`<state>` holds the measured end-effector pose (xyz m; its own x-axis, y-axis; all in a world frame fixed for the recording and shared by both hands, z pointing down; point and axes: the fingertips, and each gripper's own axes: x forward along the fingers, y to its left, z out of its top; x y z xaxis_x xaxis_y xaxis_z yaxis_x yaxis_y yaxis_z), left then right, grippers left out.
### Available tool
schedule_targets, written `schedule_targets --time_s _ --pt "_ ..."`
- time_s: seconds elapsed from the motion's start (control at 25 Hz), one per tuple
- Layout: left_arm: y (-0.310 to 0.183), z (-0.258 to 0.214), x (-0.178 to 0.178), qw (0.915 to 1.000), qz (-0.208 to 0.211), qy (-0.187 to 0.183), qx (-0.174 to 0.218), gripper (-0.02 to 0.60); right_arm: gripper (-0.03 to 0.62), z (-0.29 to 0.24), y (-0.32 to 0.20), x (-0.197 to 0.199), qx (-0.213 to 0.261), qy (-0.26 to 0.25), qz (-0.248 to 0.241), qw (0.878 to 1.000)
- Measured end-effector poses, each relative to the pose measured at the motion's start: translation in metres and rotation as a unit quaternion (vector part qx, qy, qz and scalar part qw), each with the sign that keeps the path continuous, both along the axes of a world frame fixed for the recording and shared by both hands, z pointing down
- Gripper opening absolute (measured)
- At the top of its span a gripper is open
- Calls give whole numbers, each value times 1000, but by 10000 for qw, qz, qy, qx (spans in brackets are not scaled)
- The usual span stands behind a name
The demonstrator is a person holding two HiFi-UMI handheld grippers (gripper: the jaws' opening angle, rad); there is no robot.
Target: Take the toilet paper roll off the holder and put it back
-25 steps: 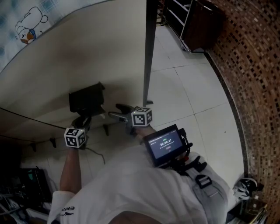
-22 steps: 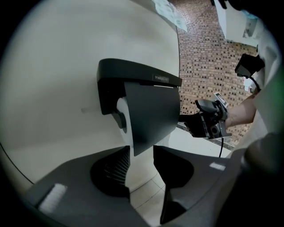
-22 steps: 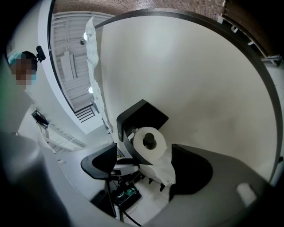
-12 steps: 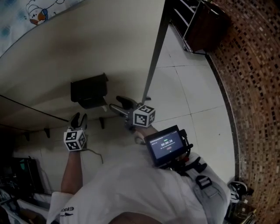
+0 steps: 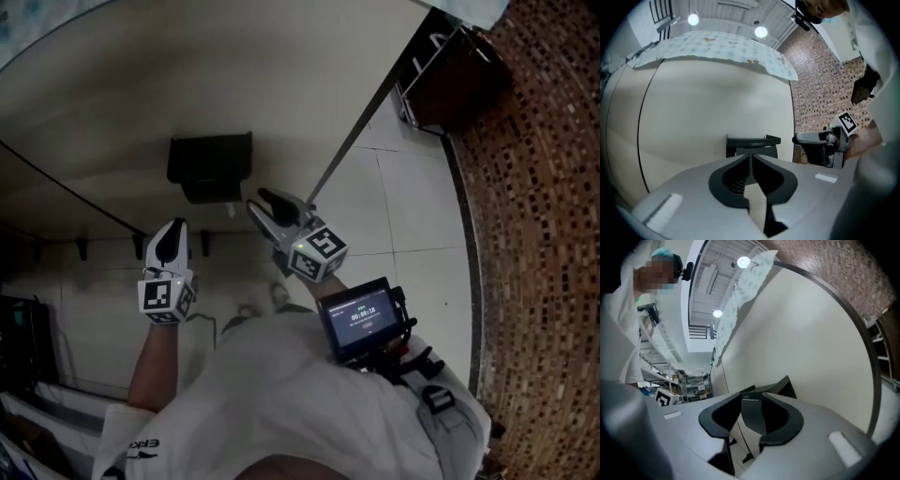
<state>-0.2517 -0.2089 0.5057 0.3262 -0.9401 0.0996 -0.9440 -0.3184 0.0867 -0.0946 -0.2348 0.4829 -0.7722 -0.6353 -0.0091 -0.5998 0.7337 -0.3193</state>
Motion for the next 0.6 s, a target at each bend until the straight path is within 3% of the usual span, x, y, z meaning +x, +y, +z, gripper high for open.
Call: schedule_targets --time_s 0.32,0.6 --pt "29 -15 -10 9988 45 440 193 3 21 -23 33 -21 414 630 212 9969" --pt "51 -28 -10 9987 27 454 247 2 14 -36 47 -39 834 1152 101 9898"
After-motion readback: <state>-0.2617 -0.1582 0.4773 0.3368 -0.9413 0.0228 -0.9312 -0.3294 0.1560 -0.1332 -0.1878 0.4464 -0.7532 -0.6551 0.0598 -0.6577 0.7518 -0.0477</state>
